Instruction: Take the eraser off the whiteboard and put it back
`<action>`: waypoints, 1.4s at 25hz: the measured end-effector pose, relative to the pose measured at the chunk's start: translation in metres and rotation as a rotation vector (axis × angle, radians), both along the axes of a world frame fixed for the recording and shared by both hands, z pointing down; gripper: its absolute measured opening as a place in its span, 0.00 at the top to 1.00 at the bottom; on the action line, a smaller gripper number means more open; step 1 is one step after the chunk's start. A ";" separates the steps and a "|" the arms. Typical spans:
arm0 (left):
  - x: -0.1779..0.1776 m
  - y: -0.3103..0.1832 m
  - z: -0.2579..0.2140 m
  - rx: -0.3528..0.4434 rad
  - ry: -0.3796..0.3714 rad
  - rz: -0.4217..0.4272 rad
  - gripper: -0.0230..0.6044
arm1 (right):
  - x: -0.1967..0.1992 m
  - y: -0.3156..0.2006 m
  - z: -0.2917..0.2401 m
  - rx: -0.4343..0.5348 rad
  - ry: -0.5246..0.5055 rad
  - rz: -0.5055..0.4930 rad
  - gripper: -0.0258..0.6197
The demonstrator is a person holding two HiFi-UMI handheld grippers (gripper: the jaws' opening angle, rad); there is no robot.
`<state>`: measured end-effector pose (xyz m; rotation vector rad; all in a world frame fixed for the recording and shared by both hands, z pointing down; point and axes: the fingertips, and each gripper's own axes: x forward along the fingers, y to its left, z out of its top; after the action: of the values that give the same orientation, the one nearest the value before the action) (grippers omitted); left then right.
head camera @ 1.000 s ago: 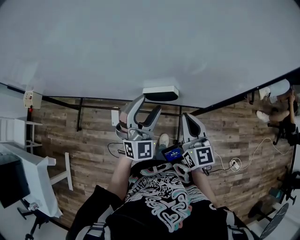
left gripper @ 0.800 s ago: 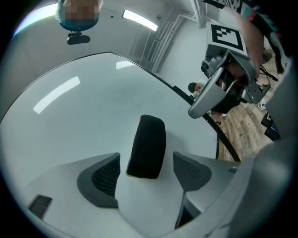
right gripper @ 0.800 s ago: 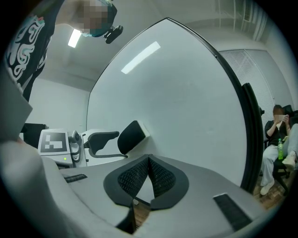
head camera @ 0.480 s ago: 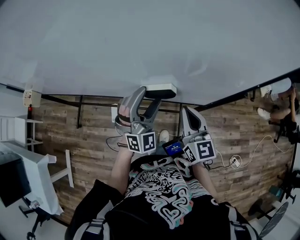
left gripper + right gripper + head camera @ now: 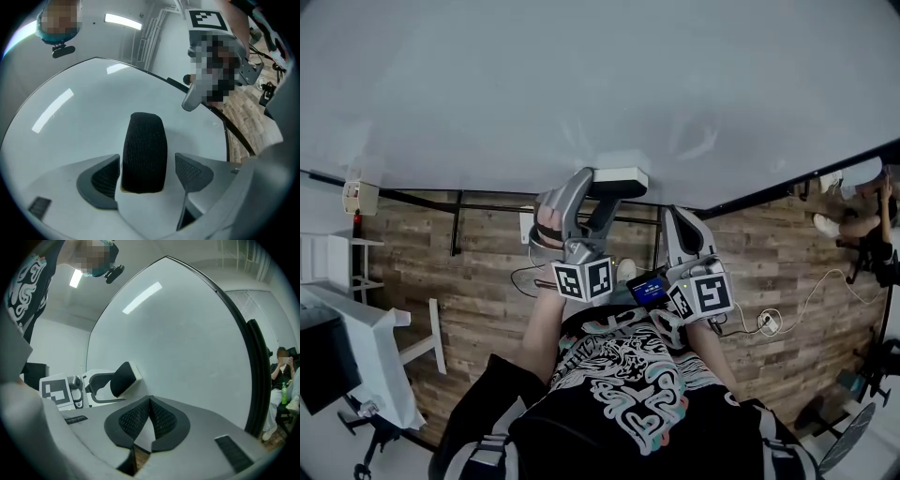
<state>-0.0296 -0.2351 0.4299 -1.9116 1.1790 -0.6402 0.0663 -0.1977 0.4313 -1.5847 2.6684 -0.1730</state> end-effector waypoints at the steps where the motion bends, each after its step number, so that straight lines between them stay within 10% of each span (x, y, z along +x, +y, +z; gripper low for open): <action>1: 0.000 0.000 0.000 0.001 0.000 0.000 0.40 | 0.000 -0.001 0.000 0.000 0.000 0.000 0.94; 35: -0.003 0.001 -0.009 0.039 -0.029 -0.018 0.56 | 0.007 0.001 -0.003 0.013 -0.006 0.005 0.94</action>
<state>-0.0331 -0.2341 0.4212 -1.8549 1.1837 -0.6483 0.0736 -0.1970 0.4288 -1.5852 2.6552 -0.1598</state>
